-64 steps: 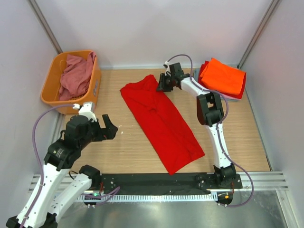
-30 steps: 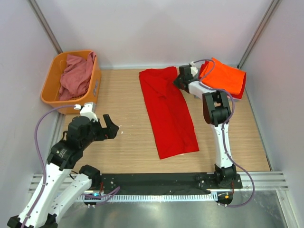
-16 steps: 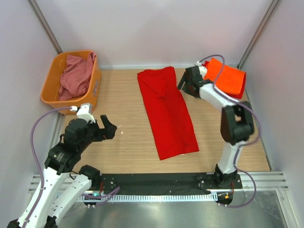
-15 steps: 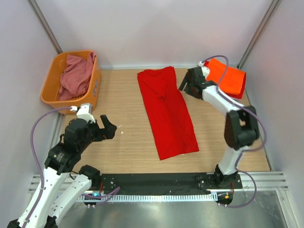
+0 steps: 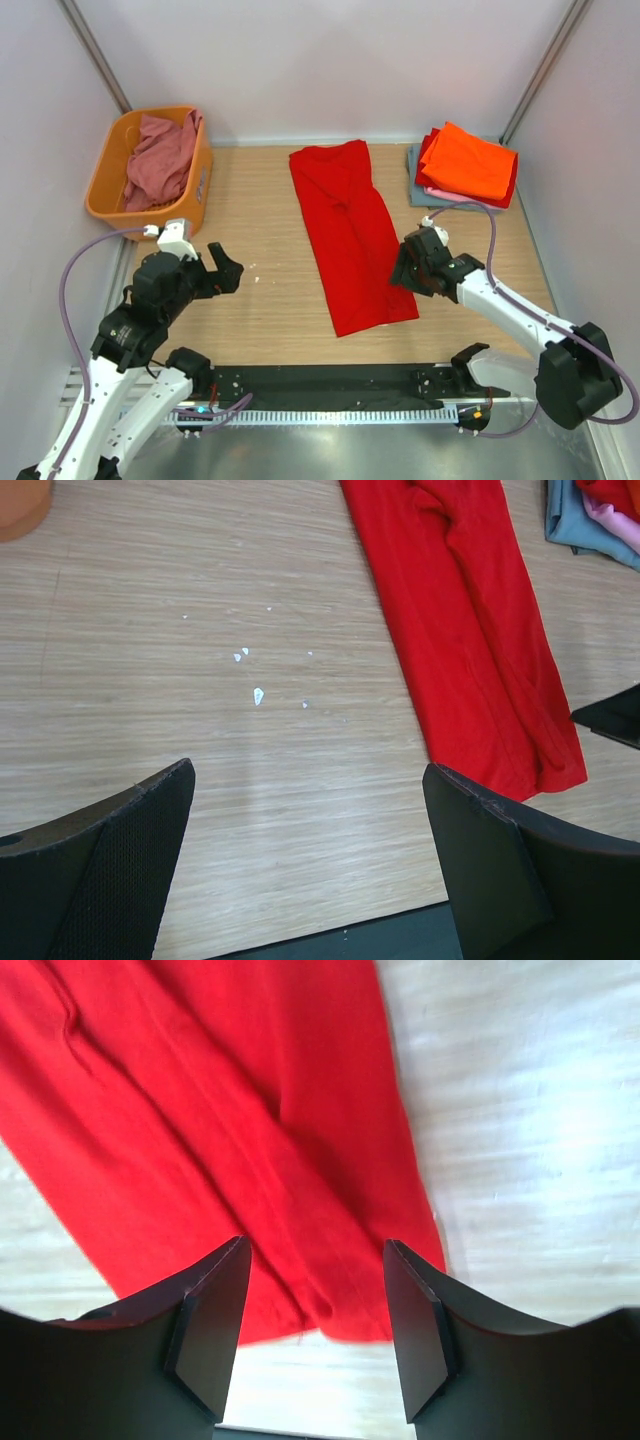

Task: Fold and stack the t-shirts
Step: Fold the tshirt

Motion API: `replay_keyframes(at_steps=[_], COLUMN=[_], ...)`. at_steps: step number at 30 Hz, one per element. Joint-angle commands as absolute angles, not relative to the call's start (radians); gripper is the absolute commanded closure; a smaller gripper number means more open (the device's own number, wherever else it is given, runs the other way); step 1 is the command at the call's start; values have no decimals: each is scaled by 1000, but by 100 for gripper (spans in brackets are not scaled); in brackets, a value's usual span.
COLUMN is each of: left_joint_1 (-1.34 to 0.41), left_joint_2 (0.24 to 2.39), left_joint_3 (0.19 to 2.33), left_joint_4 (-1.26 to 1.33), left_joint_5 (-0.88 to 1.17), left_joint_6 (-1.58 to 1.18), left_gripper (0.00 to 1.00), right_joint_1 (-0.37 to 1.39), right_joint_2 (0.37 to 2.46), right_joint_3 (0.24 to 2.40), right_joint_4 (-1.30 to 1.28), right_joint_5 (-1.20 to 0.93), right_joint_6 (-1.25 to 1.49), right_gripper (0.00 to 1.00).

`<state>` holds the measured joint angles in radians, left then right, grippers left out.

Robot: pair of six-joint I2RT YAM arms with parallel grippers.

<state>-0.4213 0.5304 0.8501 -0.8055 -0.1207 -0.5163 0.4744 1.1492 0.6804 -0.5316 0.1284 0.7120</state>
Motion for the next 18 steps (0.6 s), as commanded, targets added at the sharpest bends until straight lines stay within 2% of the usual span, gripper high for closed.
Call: replay_keyframes(at_steps=[1, 18], left_joint_1=[-422, -422], left_joint_2=[518, 518], left_joint_3=[856, 856], left_joint_4=[-790, -793], left_joint_5=[-141, -150], left_joint_6=[-522, -526], left_gripper=[4, 4], right_joint_1=[506, 551], right_joint_2=[1074, 1147], right_joint_3=[672, 575], right_joint_4=[-564, -494], right_joint_5=[146, 132], right_joint_6=[761, 784], right_gripper=[39, 47])
